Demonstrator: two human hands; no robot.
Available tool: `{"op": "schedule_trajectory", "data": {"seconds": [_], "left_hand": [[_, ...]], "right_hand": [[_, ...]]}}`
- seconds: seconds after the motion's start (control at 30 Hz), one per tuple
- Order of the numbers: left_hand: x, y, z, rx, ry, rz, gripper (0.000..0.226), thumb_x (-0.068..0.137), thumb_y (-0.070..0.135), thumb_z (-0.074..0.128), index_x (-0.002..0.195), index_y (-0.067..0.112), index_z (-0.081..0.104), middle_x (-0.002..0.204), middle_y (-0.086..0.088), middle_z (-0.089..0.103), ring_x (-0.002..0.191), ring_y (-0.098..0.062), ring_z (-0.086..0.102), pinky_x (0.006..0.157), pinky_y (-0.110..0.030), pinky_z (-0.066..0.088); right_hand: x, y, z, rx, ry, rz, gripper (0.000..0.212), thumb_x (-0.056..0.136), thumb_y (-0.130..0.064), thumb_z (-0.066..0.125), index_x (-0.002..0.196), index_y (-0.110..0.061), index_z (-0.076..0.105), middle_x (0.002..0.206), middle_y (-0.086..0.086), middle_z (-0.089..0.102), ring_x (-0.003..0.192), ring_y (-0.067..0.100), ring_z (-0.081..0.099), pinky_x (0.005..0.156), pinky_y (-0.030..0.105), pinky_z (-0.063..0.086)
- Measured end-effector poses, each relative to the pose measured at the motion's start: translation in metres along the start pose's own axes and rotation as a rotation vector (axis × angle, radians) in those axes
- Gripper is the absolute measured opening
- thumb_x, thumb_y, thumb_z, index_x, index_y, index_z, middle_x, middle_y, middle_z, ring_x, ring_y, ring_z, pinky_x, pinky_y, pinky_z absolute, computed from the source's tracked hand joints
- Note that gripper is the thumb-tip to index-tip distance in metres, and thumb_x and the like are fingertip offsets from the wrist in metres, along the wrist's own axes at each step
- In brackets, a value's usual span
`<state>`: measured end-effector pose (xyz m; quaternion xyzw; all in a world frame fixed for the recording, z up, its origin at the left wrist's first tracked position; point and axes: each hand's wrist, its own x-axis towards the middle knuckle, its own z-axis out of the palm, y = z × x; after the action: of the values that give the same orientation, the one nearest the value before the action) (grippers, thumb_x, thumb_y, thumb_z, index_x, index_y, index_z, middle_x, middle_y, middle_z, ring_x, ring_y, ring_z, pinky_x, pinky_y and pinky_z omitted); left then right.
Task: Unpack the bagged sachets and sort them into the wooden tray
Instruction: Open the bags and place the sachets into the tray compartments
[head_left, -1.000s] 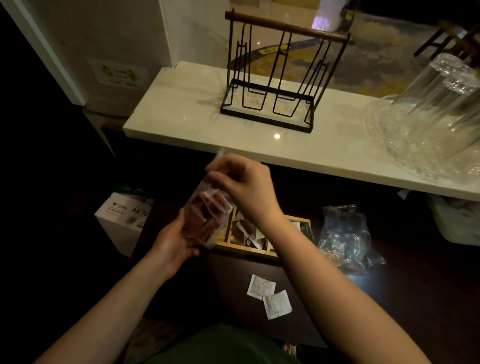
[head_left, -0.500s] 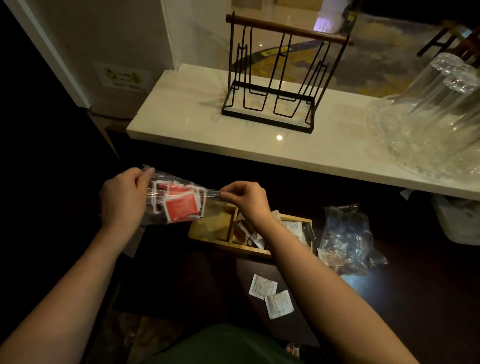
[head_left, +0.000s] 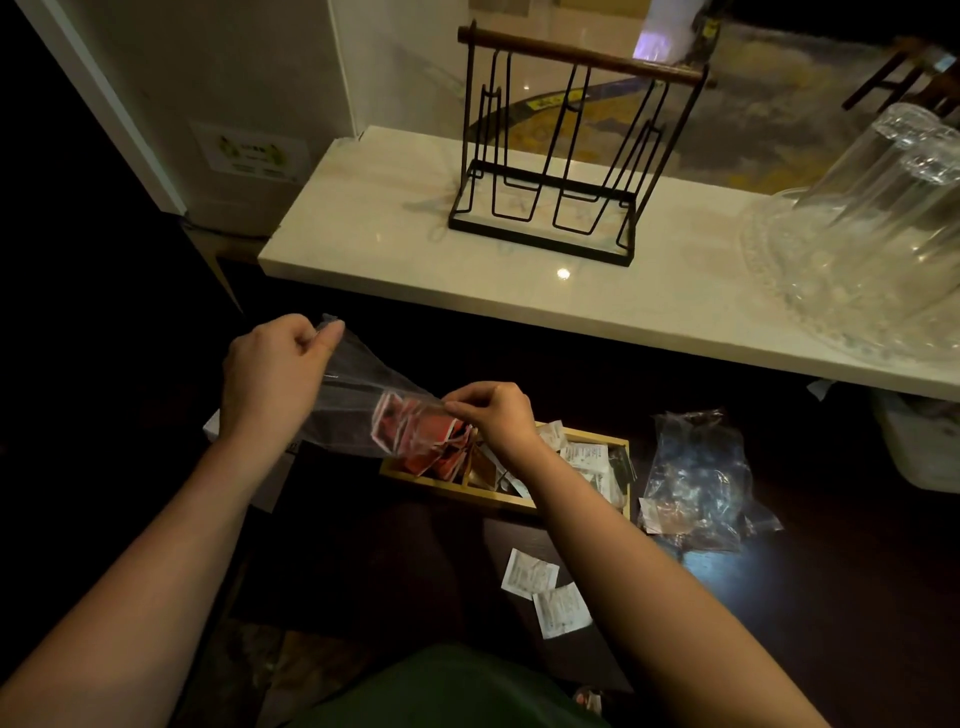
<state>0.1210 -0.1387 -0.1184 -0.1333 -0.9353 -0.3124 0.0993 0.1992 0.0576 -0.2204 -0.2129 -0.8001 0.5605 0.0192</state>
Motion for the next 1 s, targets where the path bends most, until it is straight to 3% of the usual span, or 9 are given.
{"op": "schedule_trajectory", "data": {"seconds": [0.17, 0.4, 0.63, 0.77, 0.9, 1.0], "left_hand": [[0.0, 0.018, -0.004, -0.078, -0.016, 0.056, 0.046, 0.091, 0.035, 0.056, 0.061, 0.001, 0.048, 0.051, -0.012, 0.046, 0.051, -0.025, 0.045, 0.048, -0.036, 0.031], [0.008, 0.038, -0.008, -0.114, 0.003, 0.106, 0.046, 0.088, 0.036, 0.058, 0.058, 0.005, 0.044, 0.047, -0.003, 0.038, 0.048, -0.019, 0.038, 0.047, -0.032, 0.03], [0.005, 0.042, -0.01, -0.157, -0.015, 0.111, 0.044, 0.088, 0.036, 0.059, 0.059, 0.006, 0.046, 0.048, -0.004, 0.038, 0.047, -0.017, 0.035, 0.047, -0.033, 0.029], [0.003, 0.039, -0.013, -0.18, 0.036, 0.116, 0.042, 0.088, 0.035, 0.061, 0.059, 0.007, 0.047, 0.047, -0.002, 0.036, 0.045, -0.016, 0.032, 0.046, -0.029, 0.026], [0.001, 0.029, -0.008, -0.217, 0.051, 0.143, 0.04, 0.09, 0.035, 0.057, 0.06, 0.011, 0.046, 0.048, 0.0, 0.036, 0.047, -0.014, 0.034, 0.043, -0.02, 0.025], [-0.002, 0.023, 0.002, -0.222, 0.027, 0.14, 0.039, 0.093, 0.034, 0.053, 0.062, 0.012, 0.046, 0.049, 0.001, 0.038, 0.045, -0.012, 0.034, 0.046, -0.027, 0.028]], "right_hand": [[-0.004, 0.001, -0.006, 0.038, -0.008, -0.006, 0.011, 0.082, -0.016, 0.07, 0.091, -0.012, 0.075, 0.084, -0.006, 0.07, 0.085, 0.007, 0.065, 0.08, 0.024, 0.053], [-0.005, -0.002, -0.011, 0.11, 0.025, -0.028, 0.01, 0.081, -0.009, 0.071, 0.09, -0.008, 0.075, 0.083, 0.0, 0.072, 0.082, 0.012, 0.066, 0.08, 0.028, 0.053], [-0.013, -0.001, -0.022, 0.09, 0.039, -0.055, 0.01, 0.082, -0.012, 0.07, 0.091, -0.012, 0.075, 0.08, -0.008, 0.07, 0.078, 0.003, 0.064, 0.075, 0.017, 0.052], [-0.019, -0.002, -0.03, 0.047, 0.079, -0.083, 0.007, 0.082, -0.018, 0.071, 0.088, -0.019, 0.075, 0.082, -0.007, 0.07, 0.081, 0.009, 0.066, 0.078, 0.03, 0.055], [-0.027, -0.006, -0.041, -0.065, 0.142, -0.191, 0.004, 0.084, -0.018, 0.068, 0.083, -0.019, 0.072, 0.097, -0.01, 0.064, 0.097, 0.01, 0.061, 0.086, 0.03, 0.051], [-0.038, -0.004, -0.055, -0.032, 0.153, -0.205, 0.007, 0.087, -0.015, 0.065, 0.085, -0.021, 0.068, 0.088, -0.009, 0.069, 0.087, 0.01, 0.066, 0.081, 0.037, 0.056]]}}
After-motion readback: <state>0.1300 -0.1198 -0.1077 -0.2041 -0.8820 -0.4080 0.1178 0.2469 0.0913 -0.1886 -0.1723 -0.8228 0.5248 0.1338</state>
